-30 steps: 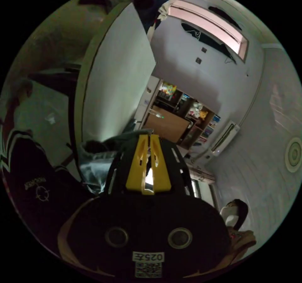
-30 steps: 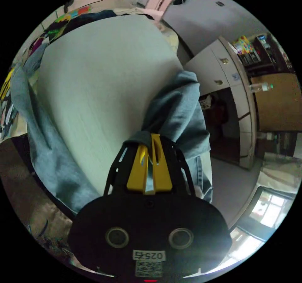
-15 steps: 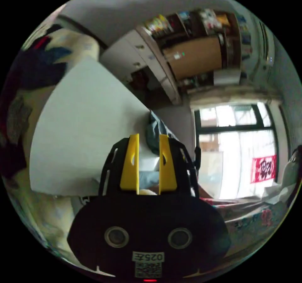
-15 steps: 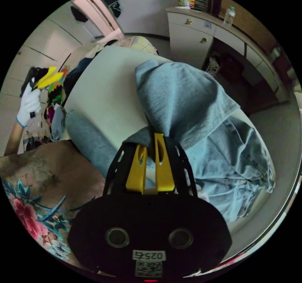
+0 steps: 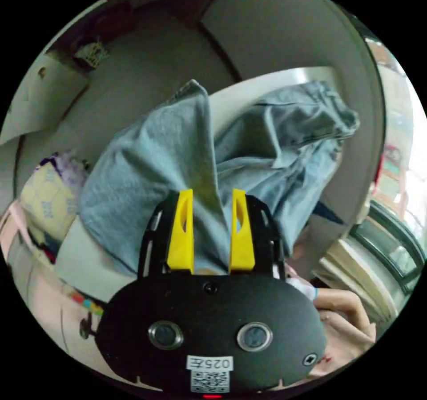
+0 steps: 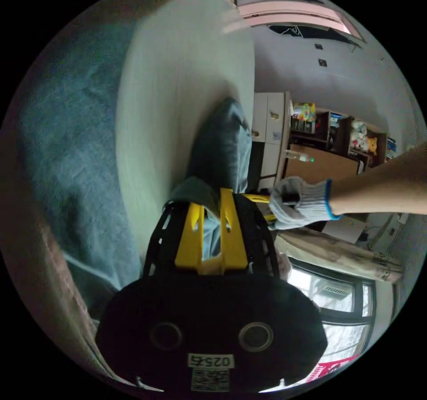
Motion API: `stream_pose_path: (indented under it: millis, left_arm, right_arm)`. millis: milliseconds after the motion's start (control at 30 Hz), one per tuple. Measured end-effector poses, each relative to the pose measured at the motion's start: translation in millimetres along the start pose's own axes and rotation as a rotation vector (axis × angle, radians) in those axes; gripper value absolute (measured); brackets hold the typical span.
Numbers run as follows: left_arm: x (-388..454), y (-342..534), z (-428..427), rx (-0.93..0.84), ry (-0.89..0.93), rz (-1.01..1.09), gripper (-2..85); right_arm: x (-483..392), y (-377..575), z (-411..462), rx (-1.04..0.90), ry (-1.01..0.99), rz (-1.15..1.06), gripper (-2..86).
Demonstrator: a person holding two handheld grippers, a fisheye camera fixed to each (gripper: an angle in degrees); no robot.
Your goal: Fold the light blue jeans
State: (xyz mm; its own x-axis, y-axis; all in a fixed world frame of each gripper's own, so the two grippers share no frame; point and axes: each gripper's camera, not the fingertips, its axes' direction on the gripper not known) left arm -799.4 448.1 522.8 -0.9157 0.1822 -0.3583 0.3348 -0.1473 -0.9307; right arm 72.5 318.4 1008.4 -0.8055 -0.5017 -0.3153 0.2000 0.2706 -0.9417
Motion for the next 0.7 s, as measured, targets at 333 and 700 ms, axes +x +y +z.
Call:
stream_pose_path:
  millis: [333,700]
  left_arm:
    - [-54,94,-33,0.341,0.305,-0.237,-1.4]
    - [-142,536,116,1.067,0.734,-1.158,-1.2]
  right_arm:
    - [90,151,106,-0.157,-0.552,0.629,-0.6]
    - [117,156,241,0.026,-0.663,0.697,-1.0]
